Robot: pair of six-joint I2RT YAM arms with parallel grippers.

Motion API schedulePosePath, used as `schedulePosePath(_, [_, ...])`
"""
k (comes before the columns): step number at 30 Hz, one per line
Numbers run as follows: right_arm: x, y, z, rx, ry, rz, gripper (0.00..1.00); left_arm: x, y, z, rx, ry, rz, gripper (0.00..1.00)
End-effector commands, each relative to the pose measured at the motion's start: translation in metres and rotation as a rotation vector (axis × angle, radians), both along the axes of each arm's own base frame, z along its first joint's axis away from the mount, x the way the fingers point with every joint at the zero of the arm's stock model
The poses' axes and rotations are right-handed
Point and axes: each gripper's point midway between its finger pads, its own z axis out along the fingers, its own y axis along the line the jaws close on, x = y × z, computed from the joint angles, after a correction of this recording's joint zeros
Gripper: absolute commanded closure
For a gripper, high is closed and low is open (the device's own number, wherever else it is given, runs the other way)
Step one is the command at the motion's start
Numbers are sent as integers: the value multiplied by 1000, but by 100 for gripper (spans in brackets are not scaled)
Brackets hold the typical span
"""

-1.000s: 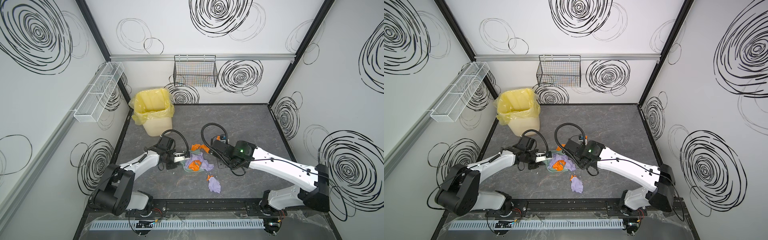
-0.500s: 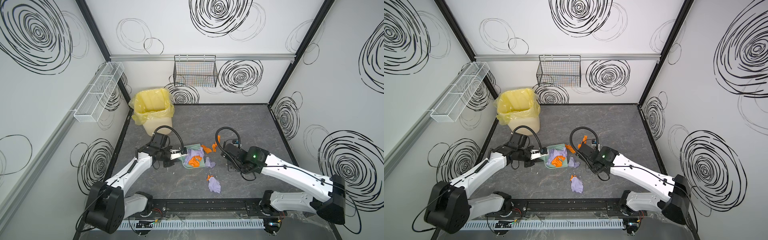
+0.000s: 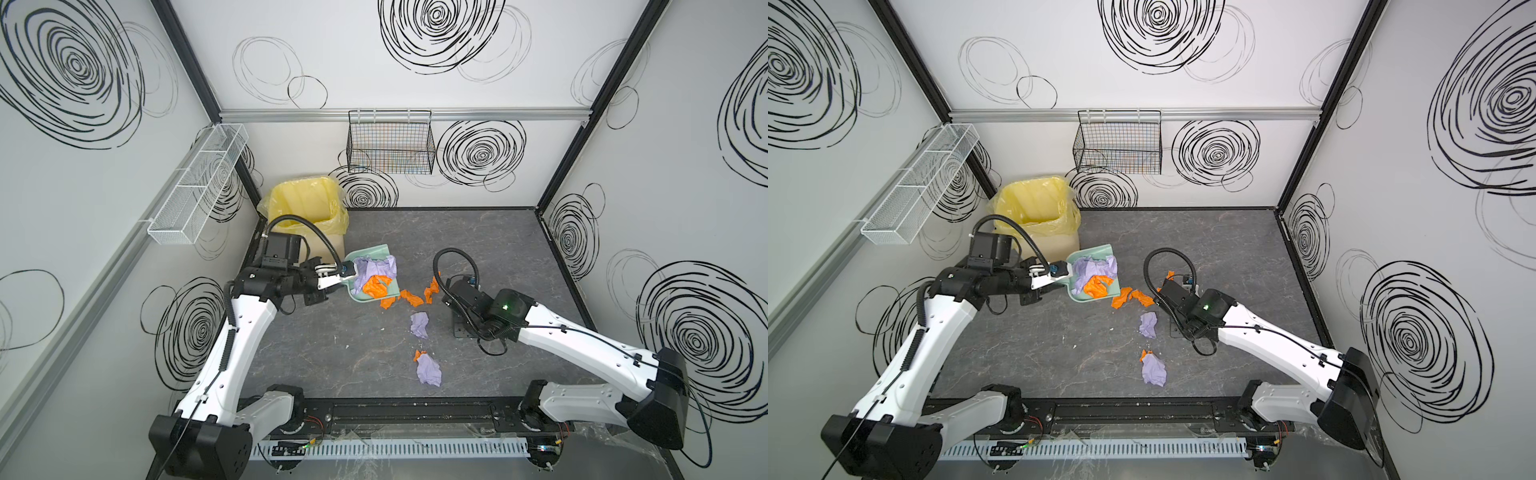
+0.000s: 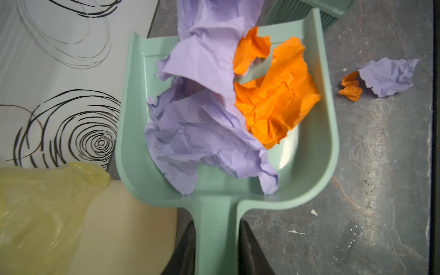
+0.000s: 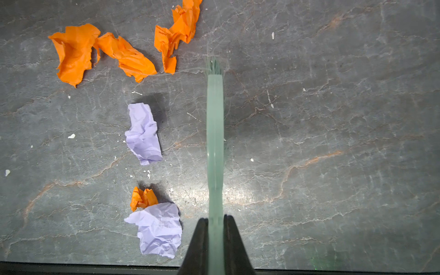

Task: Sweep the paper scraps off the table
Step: 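Lift the loaded dustpan with the left gripper and carry it over the bin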

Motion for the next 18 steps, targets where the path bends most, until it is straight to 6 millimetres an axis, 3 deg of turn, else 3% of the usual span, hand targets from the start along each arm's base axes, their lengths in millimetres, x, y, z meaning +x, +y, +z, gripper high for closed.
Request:
schedulePosePath(1, [3, -2, -1, 5, -20, -4, 100, -2, 12, 11, 0, 51, -51, 100])
schedulePosePath(11, [0, -3, -18, 18, -3, -6, 100, 48, 71, 84, -44, 18, 20, 100])
schedulePosePath(18, [1, -3, -18, 21, -8, -1, 100, 110, 139, 123, 13, -100, 184, 100])
